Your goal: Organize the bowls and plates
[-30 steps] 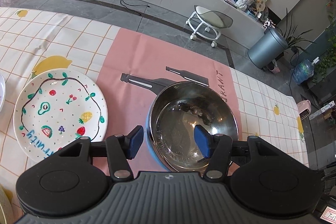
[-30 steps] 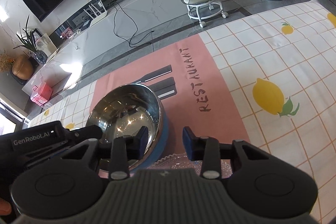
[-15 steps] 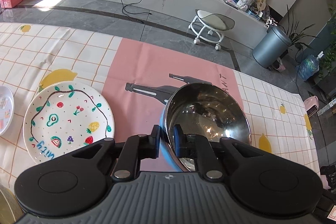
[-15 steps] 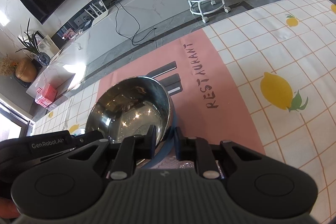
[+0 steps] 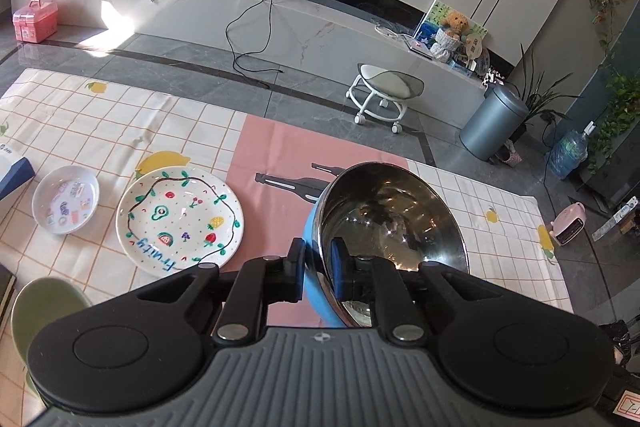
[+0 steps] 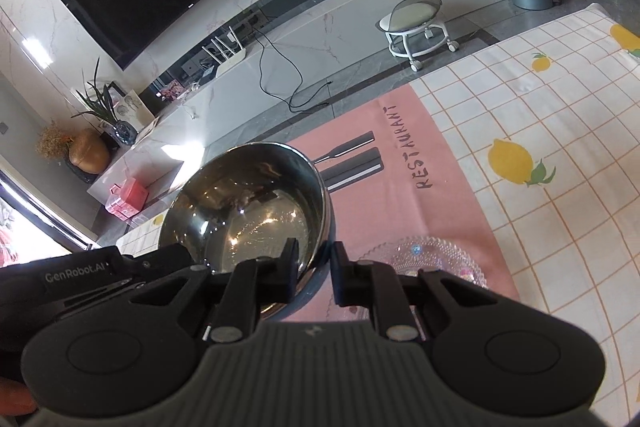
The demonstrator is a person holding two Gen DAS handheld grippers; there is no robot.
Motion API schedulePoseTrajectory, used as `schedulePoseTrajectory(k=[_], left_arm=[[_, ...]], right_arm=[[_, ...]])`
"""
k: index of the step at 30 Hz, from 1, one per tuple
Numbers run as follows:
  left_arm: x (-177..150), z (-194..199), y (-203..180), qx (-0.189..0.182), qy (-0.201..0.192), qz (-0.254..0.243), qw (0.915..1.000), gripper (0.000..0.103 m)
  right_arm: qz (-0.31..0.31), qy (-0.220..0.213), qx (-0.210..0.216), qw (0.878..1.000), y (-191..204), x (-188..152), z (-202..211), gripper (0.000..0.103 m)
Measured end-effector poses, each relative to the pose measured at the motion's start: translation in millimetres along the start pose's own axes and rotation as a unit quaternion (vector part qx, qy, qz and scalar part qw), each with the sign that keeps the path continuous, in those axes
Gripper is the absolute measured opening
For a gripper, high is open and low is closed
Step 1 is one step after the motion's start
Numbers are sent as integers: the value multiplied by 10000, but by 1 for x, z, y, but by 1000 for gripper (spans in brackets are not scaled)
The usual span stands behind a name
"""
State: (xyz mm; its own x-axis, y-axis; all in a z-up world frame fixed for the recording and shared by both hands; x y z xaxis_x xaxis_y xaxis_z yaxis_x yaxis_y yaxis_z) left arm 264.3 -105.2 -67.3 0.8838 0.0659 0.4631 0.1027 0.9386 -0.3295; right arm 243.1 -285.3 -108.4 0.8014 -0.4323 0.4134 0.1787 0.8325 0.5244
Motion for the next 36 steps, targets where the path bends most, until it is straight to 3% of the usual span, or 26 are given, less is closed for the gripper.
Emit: schedulePoseTrajectory(k=[11, 22, 28, 36], left_arm=[[-56, 74, 33, -54, -261, 256, 9993, 14], [-118, 115, 85, 83, -332, 728, 9968, 14], [-142, 120, 101, 38, -277, 890, 9956, 14], [-156, 111, 111, -82, -89, 1017, 9947, 15]], right_arm=[[331, 73, 336, 9989, 44, -68, 55, 15], [768, 424, 440, 9952, 77, -141, 71, 15], [913, 529, 476, 9933, 85, -166, 73, 15], [947, 644, 438, 9925, 81, -174, 71, 15]])
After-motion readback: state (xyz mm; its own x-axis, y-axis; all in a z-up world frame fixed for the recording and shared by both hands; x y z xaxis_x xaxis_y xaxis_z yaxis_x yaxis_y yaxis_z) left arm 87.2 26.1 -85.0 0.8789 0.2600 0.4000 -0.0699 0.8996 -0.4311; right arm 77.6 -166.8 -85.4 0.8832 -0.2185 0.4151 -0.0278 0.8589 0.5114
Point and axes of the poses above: each gripper's, at about its wrist camera, not at the fingertips, and z roughly against the way its jaws point, y to its left, x to its top, the point moved 9 cm from there along -z, roughly the way its jaws point, and after that the axes turned 12 degrees about y, right-handed, at the moved point
